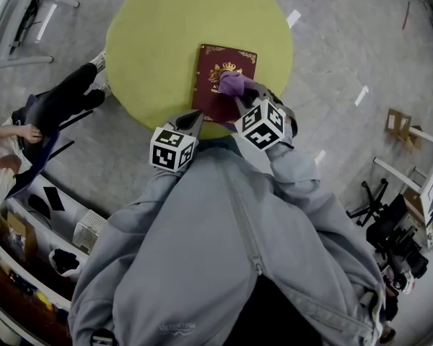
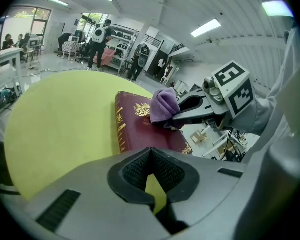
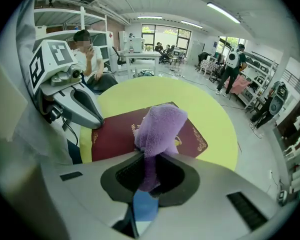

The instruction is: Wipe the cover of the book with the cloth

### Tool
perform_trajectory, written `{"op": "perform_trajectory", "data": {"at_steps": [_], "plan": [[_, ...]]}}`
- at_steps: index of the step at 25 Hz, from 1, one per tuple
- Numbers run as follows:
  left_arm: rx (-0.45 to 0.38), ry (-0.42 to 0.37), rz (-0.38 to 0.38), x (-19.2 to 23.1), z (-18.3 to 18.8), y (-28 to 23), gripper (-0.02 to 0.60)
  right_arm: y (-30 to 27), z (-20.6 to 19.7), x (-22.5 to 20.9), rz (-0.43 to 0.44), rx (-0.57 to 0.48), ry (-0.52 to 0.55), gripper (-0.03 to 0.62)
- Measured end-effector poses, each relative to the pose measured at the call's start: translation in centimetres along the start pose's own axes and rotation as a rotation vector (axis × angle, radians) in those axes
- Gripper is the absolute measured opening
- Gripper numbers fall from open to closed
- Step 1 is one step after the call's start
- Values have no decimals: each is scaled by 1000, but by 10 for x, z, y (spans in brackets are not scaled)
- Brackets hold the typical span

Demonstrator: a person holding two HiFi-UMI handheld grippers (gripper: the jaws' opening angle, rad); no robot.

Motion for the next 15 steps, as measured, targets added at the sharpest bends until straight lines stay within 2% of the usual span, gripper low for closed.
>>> {"op": "perform_trajectory", "data": {"at_steps": [15], "plan": [[12,-13,-12,-3,0,3,18,27,-43,-8,-89,47,-148,71]]}}
Point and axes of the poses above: the fingertips, and each gripper's own axes: y backward along the fingers, x to its left, z out of its top, the point moved 8 cm from there along y, backward along the fingers, and after that the axes turned 1 degree about y, right-handed, at the moved point
